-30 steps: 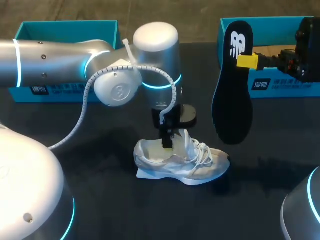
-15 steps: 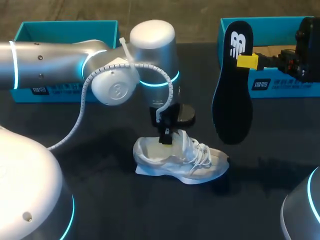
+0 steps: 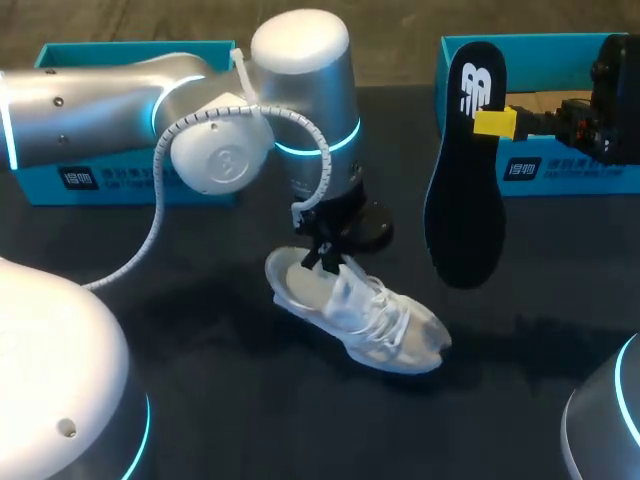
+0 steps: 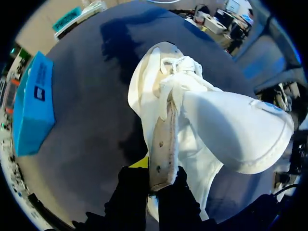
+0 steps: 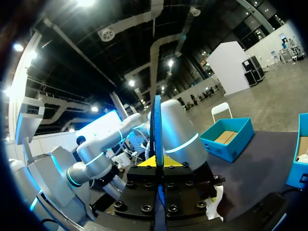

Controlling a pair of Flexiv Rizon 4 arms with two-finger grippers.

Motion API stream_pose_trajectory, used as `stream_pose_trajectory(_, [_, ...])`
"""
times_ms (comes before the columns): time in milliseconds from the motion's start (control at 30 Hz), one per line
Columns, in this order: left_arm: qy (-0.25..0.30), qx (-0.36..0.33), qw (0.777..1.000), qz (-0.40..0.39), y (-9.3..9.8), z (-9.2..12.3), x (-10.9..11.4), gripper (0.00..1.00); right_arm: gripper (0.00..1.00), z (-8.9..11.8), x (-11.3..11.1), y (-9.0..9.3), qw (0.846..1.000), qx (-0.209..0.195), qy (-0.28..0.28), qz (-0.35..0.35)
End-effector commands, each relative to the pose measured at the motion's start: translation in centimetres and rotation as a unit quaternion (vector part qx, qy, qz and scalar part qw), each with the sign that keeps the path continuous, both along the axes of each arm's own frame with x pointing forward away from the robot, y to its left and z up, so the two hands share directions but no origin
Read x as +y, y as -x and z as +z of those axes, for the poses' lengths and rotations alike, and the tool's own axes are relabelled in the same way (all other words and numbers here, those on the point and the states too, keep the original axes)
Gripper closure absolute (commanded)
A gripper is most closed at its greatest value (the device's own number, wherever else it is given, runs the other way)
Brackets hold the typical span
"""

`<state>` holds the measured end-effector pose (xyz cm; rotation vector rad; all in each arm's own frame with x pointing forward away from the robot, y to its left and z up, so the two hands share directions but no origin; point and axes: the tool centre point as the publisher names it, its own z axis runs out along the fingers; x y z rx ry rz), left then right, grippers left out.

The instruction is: Take the shoe out of the shoebox, open the shoe tongue, remove and reinsert the insole, then place the shoe into the shoebox

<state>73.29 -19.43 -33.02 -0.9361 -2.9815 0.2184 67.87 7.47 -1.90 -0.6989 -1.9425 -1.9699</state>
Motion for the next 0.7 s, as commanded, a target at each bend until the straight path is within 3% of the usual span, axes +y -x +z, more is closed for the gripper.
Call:
stream_pose_trajectory(33, [0.000,-0.027,0.992,-0.123,0.63,1.99,0.78,1.00,1.00,-0.07,0.12,0.04,1.000,0.001,0.001,-0.001])
stream_pose_trajectory(267, [-0.020,-0.058,0.956,-0.286,0.97,2.22,0.97,1.00,1.00,-0.07,0.12,0.04,1.000,0.001,0.001,-0.001])
stream_pose_trajectory(533, [-0.043,-0.048,0.919,-0.390,0.02,2.13,0.63,1.00,1.00,-0.07,0.12,0.04,1.000,0.001,0.001,-0.001])
stream_pose_trajectory(700, [-0.060,-0.040,0.890,-0.451,1.02,1.99,0.31,1.00,1.00,-0.07,0.12,0.04,1.000,0.001,0.001,-0.001])
